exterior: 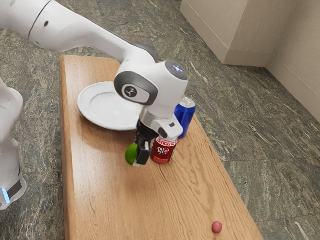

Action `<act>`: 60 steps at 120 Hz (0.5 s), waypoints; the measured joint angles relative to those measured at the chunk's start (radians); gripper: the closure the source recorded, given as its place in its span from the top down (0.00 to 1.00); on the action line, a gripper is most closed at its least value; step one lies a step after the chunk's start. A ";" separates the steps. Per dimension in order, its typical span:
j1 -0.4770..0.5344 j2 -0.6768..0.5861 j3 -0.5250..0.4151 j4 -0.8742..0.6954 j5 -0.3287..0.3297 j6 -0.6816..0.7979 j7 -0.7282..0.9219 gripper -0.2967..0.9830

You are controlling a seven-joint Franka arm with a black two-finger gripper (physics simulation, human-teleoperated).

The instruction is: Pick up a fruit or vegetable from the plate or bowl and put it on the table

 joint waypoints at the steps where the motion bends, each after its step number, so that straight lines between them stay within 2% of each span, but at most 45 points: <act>1: 0.000 0.001 0.000 0.000 -0.001 0.003 -0.003 0.47; 15: 0.001 0.005 -0.003 0.001 -0.021 0.030 -0.031 0.62; 44: -0.002 -0.002 -0.006 0.023 -0.041 0.040 -0.073 0.74; 48: -0.002 -0.001 -0.013 0.101 -0.042 -0.001 -0.085 0.74; 52: -0.003 0.005 -0.030 0.249 -0.034 -0.074 -0.098 0.75; 60: 0.004 0.055 -0.036 0.543 0.061 -0.208 -0.100 0.76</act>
